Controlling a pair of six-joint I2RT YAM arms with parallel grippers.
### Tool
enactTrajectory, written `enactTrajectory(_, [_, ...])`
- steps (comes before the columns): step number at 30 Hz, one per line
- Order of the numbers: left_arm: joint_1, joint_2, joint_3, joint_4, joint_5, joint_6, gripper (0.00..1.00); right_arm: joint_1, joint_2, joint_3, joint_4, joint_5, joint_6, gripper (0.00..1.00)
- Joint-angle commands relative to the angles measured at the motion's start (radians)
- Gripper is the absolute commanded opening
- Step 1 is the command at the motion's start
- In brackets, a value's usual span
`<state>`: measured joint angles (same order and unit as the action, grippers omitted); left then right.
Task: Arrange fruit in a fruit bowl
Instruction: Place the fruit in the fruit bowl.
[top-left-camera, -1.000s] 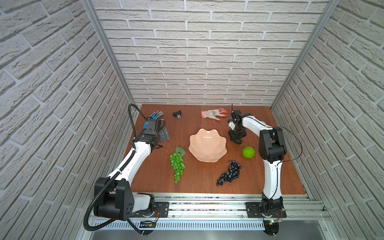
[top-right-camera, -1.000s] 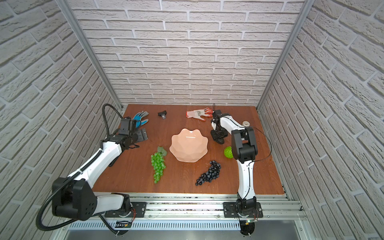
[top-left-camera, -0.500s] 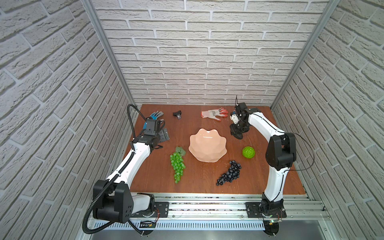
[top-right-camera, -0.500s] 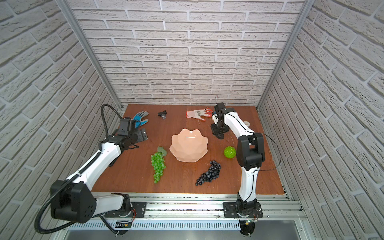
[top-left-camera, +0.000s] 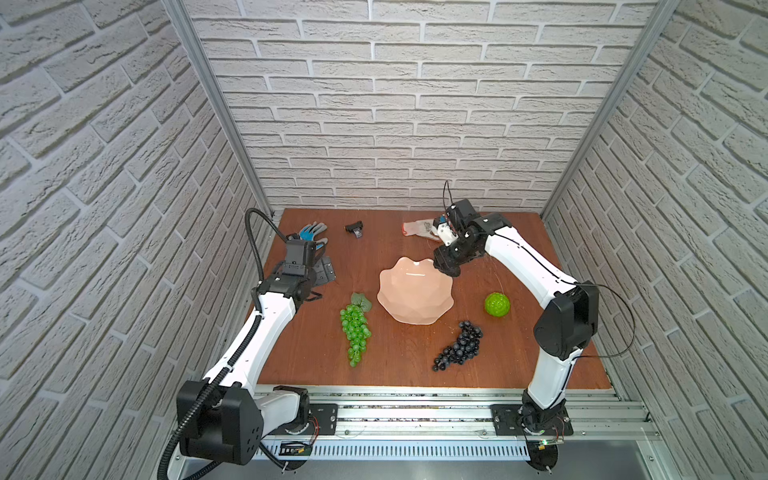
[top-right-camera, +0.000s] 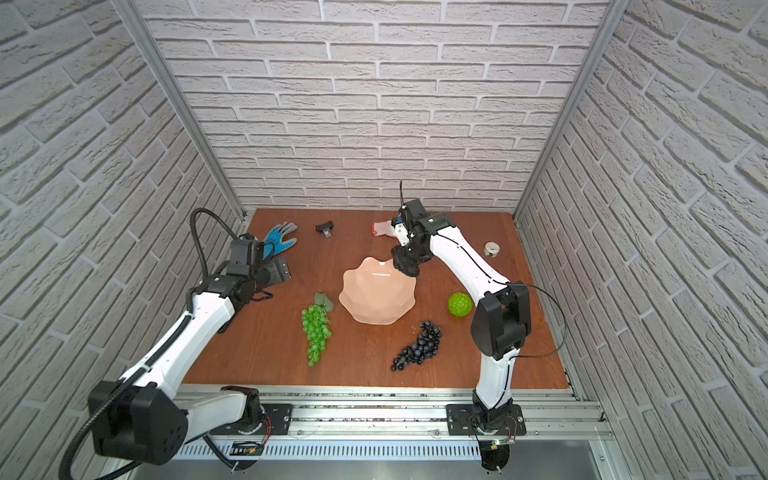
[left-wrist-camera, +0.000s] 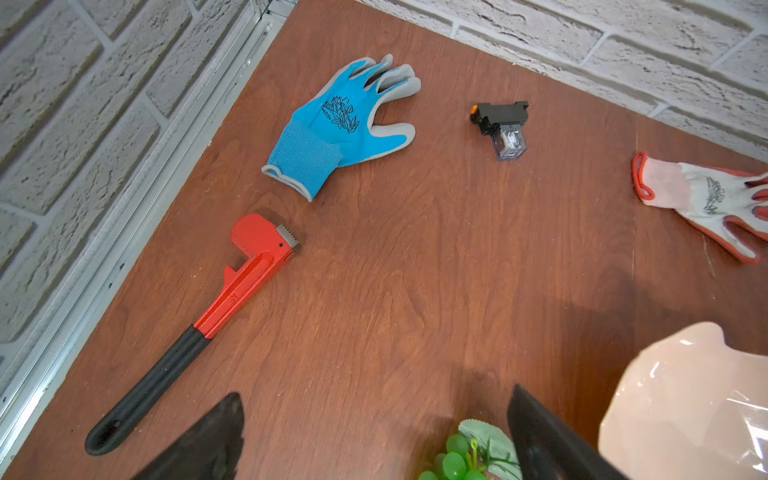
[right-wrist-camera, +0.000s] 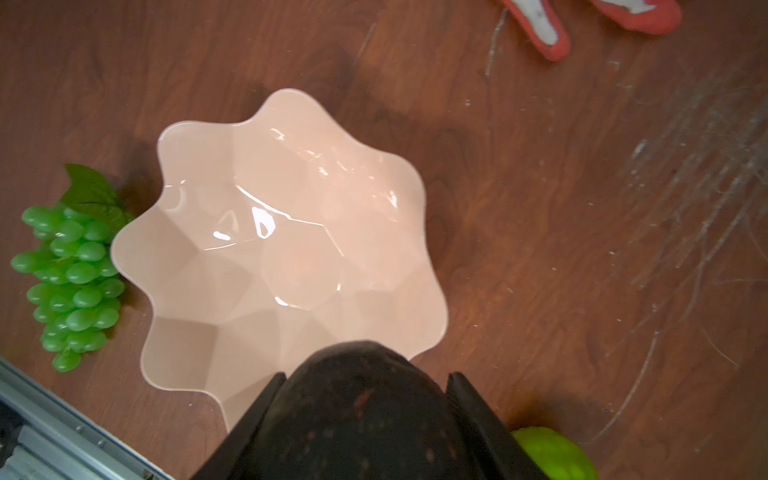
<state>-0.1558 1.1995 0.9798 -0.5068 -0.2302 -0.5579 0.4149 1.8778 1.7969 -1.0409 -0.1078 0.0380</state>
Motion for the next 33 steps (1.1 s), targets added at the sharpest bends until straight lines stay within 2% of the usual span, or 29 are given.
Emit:
enactTrajectory(1, [0.007,-0.017,-0.007,-0.017,-0.016,0.002,0.98,0.056,0.009,0.011,0.049,-0.037,0.047,0.41])
enactTrajectory(6, [0.007,-0.031,-0.013,-0.03,-0.017,0.002,0.98,0.132,0.075,0.012,0.143,-0.037,0.069,0.41])
enactTrajectory(11, [0.011,-0.059,-0.02,-0.04,-0.03,0.013,0.98,0.164,0.188,0.059,0.176,-0.022,0.082,0.41])
enactTrajectory(17, [0.015,-0.079,-0.02,-0.048,-0.032,0.021,0.98,0.176,0.273,0.095,0.183,0.008,0.074,0.41])
enactTrajectory(33, [0.033,-0.085,-0.026,-0.056,-0.033,0.032,0.98,0.176,0.386,0.167,0.211,0.062,0.024,0.42])
